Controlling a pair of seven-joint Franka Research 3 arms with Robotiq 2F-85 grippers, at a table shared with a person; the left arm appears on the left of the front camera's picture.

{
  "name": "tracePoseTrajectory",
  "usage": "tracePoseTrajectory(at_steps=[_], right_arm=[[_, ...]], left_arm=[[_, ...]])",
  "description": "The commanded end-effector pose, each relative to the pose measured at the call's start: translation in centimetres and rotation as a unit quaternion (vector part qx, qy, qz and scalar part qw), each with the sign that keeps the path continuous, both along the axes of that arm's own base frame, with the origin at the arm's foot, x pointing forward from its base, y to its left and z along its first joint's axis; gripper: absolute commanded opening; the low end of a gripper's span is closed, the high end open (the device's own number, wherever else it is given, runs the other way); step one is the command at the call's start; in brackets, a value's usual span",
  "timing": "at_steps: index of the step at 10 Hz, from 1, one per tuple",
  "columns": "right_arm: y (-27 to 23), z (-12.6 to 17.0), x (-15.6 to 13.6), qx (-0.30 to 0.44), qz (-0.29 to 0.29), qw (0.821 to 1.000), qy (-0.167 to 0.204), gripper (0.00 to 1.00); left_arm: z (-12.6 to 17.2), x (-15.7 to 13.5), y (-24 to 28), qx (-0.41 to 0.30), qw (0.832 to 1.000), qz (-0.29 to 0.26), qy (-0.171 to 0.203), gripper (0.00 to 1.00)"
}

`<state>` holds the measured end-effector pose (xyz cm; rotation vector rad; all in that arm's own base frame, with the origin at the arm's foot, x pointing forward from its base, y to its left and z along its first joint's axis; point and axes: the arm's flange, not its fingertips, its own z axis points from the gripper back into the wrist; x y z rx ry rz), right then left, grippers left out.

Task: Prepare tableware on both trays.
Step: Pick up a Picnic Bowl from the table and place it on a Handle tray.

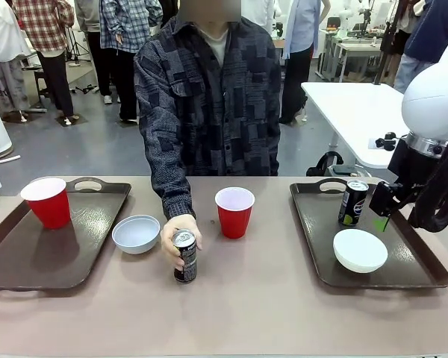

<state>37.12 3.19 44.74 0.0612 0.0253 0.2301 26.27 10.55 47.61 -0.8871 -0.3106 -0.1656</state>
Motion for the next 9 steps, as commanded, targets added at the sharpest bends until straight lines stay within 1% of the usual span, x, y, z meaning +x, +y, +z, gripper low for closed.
tracePoseTrajectory(at_steps=[1,2,3,4,5,6,7,8,9], right_arm=[[0.0,0.0,0.0,0.000,0.000,1.000,0.000,0.87],[0.2,0.1,-0.2,0.088,0.014,0.995,0.033,0.87],[0.7,0.0,-0.2,0.152,0.016,0.987,0.043,0.87],[1.0,-0.6,-0.2,0.227,0.012,0.972,0.057,0.87],[0.8,-1.2,-0.2,0.296,-0.016,0.951,0.084,0.87],[0.0,-1.6,-1.2,0.363,-0.037,0.928,0.076,0.87],[-0.6,-1.6,-2.7,0.390,-0.061,0.916,0.069,0.87],[-1.7,-1.4,-4.9,0.396,-0.071,0.914,0.053,0.87],[-3.3,-0.9,-7.2,0.406,-0.083,0.909,0.037,0.87]], left_arm=[[0.0,0.0,0.0,0.000,1.000,0.000,0.000,1.00],[1.7,1.2,-1.4,0.056,0.998,0.025,0.005,1.00],[3.8,2.0,-3.1,0.098,0.995,0.025,-0.001,1.00],[5.8,2.4,-5.0,0.141,0.990,-0.010,-0.009,1.00],[7.4,2.8,-7.2,0.192,0.981,-0.026,-0.017,1.00],[9.1,3.0,-10.3,0.247,0.968,-0.033,-0.035,1.00],[10.0,3.4,-13.2,0.293,0.954,-0.037,-0.048,1.00],[10.1,4.0,-16.0,0.339,0.938,-0.046,-0.051,1.00],[9.6,4.9,-18.5,0.383,0.921,-0.047,-0.047,1.00]])
